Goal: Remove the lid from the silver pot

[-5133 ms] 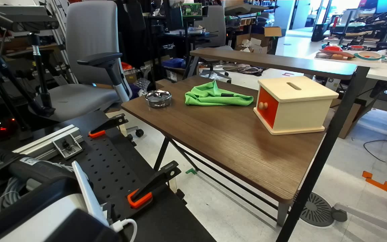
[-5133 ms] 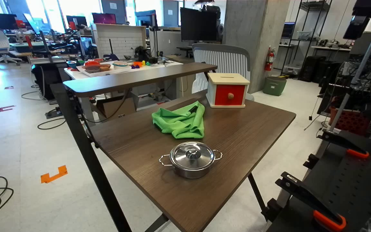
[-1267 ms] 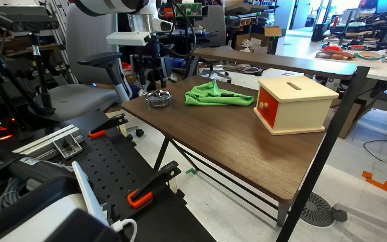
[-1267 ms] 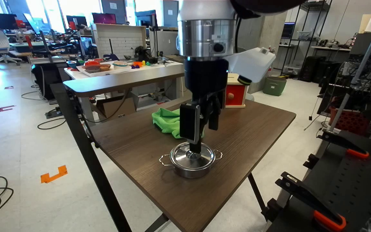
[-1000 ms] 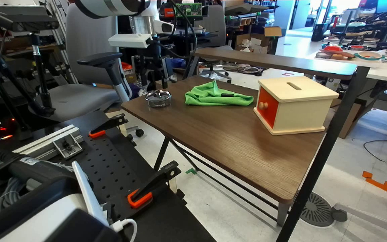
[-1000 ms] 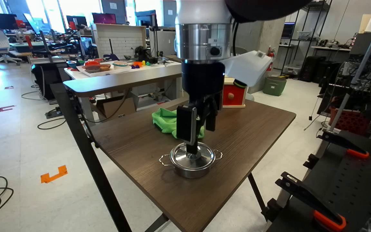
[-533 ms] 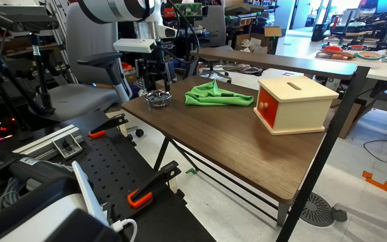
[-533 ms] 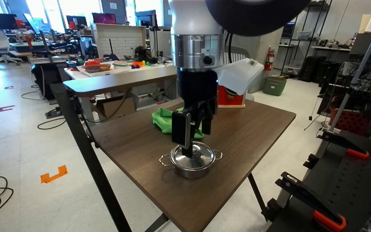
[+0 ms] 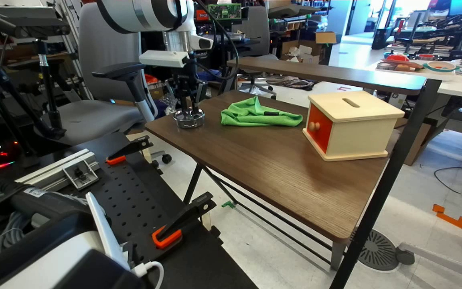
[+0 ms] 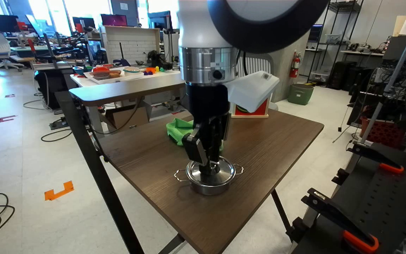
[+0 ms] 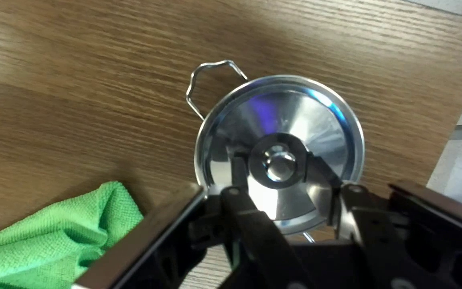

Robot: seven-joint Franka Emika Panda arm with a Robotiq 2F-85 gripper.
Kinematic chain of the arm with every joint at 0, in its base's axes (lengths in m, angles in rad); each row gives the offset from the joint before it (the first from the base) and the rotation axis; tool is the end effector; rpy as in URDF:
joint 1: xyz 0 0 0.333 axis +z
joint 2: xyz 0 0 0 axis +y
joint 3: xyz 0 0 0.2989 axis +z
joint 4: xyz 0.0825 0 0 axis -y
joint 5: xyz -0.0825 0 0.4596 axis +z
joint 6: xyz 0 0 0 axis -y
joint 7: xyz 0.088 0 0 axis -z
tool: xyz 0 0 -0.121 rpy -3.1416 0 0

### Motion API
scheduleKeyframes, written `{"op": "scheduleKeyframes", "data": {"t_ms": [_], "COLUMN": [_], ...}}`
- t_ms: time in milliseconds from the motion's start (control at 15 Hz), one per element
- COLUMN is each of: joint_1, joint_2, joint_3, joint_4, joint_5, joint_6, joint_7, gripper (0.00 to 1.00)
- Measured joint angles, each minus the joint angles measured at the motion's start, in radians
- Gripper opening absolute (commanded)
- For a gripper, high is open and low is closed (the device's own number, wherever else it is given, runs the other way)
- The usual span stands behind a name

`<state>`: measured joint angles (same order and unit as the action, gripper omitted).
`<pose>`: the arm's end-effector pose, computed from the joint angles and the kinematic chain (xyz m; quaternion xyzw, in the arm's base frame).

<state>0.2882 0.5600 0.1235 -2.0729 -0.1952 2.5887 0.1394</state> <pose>0.5538 0.2514 0.0591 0.9774 0.2099 -0.0125 0.0209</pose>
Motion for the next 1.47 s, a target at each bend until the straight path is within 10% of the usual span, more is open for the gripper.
{"op": "scheduleKeyframes", "data": {"t_ms": [133, 1467], "joint_1": [0.005, -0.101], "joint_2": [0.007, -0.211], "joint_3": [-0.003, -0.062], "joint_4": [0.008, -0.12], "joint_5": [0.0, 0.004], "joint_6": [0.0, -0.03], "joint_7": [0.0, -0.038], "gripper": [0.01, 0.05]}}
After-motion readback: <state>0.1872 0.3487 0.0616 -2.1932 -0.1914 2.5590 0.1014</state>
